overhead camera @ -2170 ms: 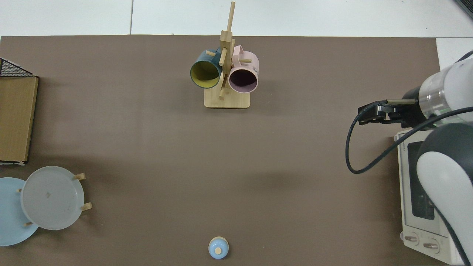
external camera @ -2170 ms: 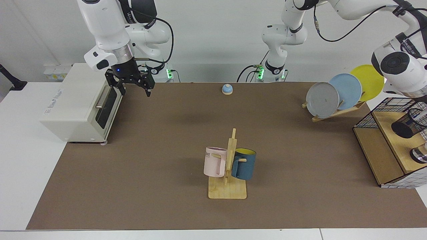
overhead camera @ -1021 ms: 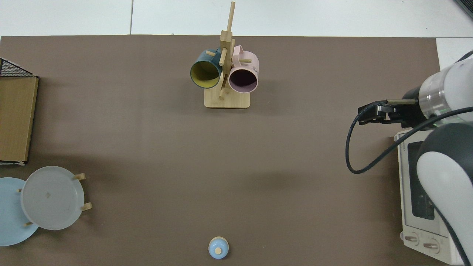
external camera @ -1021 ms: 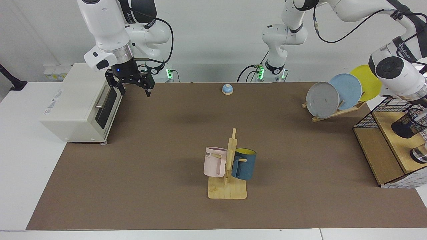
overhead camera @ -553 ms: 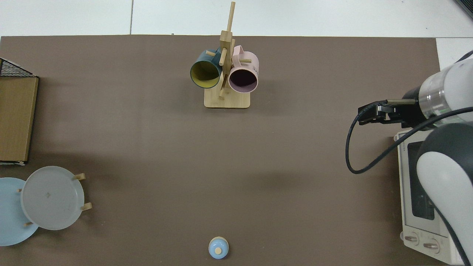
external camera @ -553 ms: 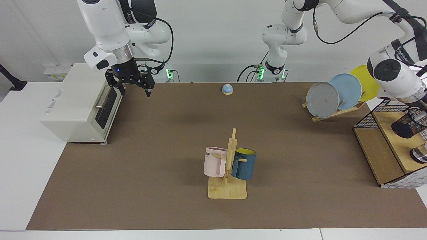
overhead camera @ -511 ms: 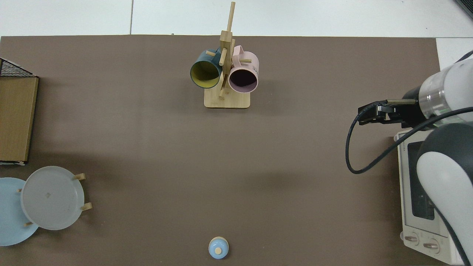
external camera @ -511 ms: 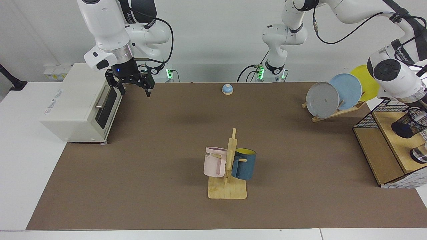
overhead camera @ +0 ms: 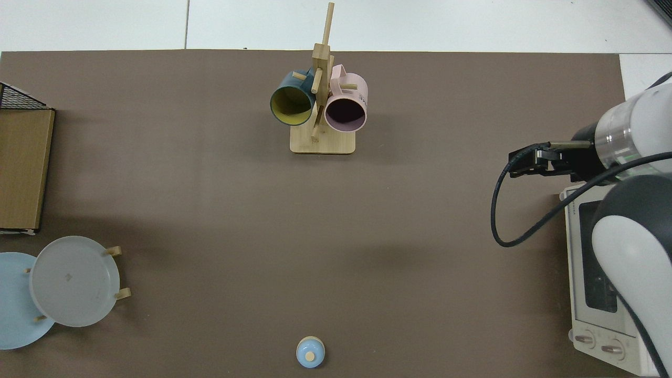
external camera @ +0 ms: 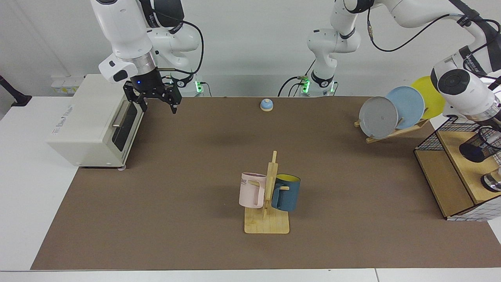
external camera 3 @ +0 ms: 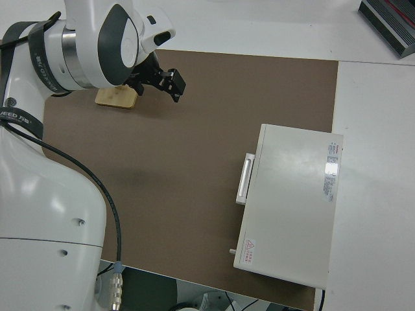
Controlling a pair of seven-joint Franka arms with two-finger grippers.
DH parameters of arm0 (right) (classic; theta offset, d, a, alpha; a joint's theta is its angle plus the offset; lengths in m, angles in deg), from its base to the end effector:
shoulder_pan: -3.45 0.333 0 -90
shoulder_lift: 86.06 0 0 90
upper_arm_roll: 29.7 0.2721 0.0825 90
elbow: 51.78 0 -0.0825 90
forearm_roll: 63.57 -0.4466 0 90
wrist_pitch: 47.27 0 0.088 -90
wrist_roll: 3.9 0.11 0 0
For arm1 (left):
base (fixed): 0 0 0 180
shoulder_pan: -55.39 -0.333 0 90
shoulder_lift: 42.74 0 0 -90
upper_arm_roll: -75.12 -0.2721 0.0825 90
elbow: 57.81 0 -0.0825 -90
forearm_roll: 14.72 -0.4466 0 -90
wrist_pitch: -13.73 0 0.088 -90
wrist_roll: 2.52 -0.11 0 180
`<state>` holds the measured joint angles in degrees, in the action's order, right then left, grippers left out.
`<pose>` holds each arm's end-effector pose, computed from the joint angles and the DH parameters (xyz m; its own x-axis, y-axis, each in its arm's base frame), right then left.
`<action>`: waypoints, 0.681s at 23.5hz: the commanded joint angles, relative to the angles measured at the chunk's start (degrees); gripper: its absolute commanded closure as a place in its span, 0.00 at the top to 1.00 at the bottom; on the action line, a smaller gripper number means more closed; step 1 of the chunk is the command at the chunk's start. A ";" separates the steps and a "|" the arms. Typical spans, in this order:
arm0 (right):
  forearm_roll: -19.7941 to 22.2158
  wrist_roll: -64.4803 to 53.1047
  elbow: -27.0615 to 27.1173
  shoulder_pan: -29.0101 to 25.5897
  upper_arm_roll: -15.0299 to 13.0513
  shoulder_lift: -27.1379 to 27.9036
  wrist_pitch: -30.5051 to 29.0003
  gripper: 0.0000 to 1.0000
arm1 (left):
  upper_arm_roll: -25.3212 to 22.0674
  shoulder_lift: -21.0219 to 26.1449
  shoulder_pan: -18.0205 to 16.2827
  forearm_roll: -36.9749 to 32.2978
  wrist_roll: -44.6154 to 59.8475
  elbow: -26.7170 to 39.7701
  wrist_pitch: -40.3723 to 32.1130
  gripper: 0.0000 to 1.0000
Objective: Put markers into pen holder
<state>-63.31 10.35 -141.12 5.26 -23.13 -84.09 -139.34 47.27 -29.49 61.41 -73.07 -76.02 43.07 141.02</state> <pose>0.6231 0.0903 0.5657 0.9947 -0.1022 0.0132 -0.1022 -0.9948 -0.0027 0.6449 0.2714 0.4203 0.1381 -0.5522 -0.8222 -0.9849 0.0107 -0.1726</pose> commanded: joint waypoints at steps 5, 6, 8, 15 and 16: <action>-0.09 0.95 -1.37 -0.76 0.64 -1.00 -1.10 1.00 | 0.17 -0.33 -0.57 -1.34 1.43 0.81 1.38 0.23; -0.09 0.95 -1.37 -0.76 0.64 -1.00 -1.01 1.00 | 0.17 -0.33 -0.57 -1.34 1.52 0.81 1.38 0.26; -0.18 0.95 -1.37 -0.76 0.64 -1.00 -1.10 1.00 | 0.17 -0.33 -0.66 -1.34 1.52 0.72 1.38 0.36; -0.09 0.95 -1.37 -0.76 0.64 -1.00 -1.10 1.00 | 0.08 -0.33 -0.66 -1.34 1.52 0.72 1.38 0.39; -0.09 0.95 -1.37 -0.76 0.64 -1.00 -1.10 1.00 | 0.08 -0.33 -0.66 -1.25 1.43 0.63 1.38 0.39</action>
<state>-63.31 10.35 -141.12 5.26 -23.13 -84.09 -139.34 47.22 -29.47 61.37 -73.07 -75.78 43.07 141.07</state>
